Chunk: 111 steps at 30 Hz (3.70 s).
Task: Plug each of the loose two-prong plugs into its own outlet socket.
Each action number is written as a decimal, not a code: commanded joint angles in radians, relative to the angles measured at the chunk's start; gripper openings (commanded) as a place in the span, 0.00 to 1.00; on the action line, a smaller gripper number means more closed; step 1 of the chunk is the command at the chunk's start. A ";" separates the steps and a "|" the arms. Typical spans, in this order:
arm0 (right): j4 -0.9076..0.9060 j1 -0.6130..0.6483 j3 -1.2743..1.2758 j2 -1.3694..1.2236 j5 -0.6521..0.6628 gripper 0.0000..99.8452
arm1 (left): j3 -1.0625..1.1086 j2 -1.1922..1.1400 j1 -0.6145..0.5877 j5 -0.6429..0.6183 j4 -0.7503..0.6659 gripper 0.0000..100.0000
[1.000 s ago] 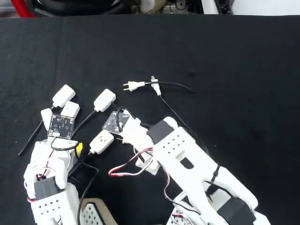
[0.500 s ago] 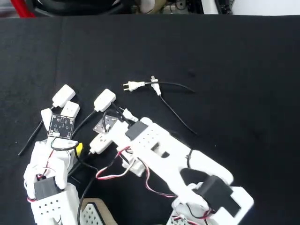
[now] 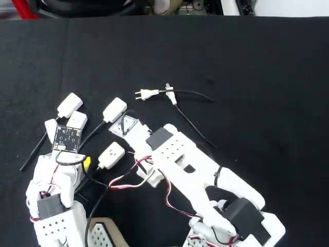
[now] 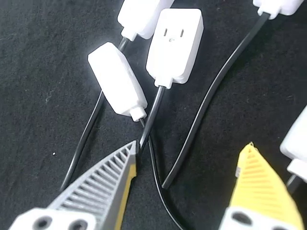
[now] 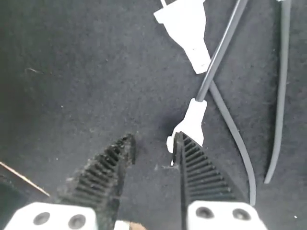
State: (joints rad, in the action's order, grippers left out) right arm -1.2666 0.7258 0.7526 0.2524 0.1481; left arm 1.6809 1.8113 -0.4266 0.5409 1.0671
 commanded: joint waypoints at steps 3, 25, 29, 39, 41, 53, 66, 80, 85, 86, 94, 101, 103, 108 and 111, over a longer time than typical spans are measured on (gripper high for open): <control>0.032 -0.040 0.030 0.036 -0.009 0.14 | 0.019 0.003 0.010 0.009 -0.005 0.32; 0.153 -0.110 0.153 0.035 -0.009 0.14 | 0.019 0.003 0.010 0.009 -0.005 0.32; 0.155 -0.110 0.156 0.035 -0.006 0.14 | 0.019 0.003 0.010 0.009 -0.005 0.32; 0.161 -0.127 0.058 -0.209 -0.003 0.16 | 0.019 0.003 0.010 0.009 -0.005 0.32; 0.161 -0.141 0.044 -0.236 -0.002 0.15 | 0.019 0.003 0.010 0.009 -0.005 0.32; 0.160 -0.183 0.021 -0.237 0.031 0.03 | 0.019 0.003 0.010 0.009 -0.005 0.32; -0.055 -0.270 -0.136 -0.151 0.029 0.01 | 0.019 0.005 0.015 0.008 -0.011 0.32; 0.147 -0.103 -0.012 0.608 -0.072 0.01 | 0.008 0.009 0.117 0.000 -0.012 0.32; 0.594 -0.028 0.203 0.625 -0.083 0.01 | -0.076 0.009 0.202 -0.075 -0.015 0.32; 0.663 -0.002 0.234 0.621 -0.086 0.01 | -0.097 0.009 0.220 -0.097 -0.028 0.32; 0.911 0.112 0.302 0.598 -0.216 0.01 | -0.125 0.009 0.363 -0.358 -0.175 0.32; 0.913 0.107 0.314 0.598 -0.351 0.01 | -0.154 0.009 0.369 -0.400 -0.169 0.32; 0.918 0.104 0.328 0.598 -0.384 0.01 | -0.185 0.009 0.351 -0.468 -0.158 0.32; 0.919 0.084 0.334 0.599 -0.434 0.01 | -0.311 0.009 0.384 -0.594 -0.055 0.32; 0.914 0.057 0.337 0.599 -0.493 0.01 | -0.355 0.009 0.460 -0.600 -0.025 0.32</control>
State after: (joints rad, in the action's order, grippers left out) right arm -0.3552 0.8086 1.0902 0.8523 -0.2984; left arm 1.4553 1.8113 -0.0445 -0.0207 1.0165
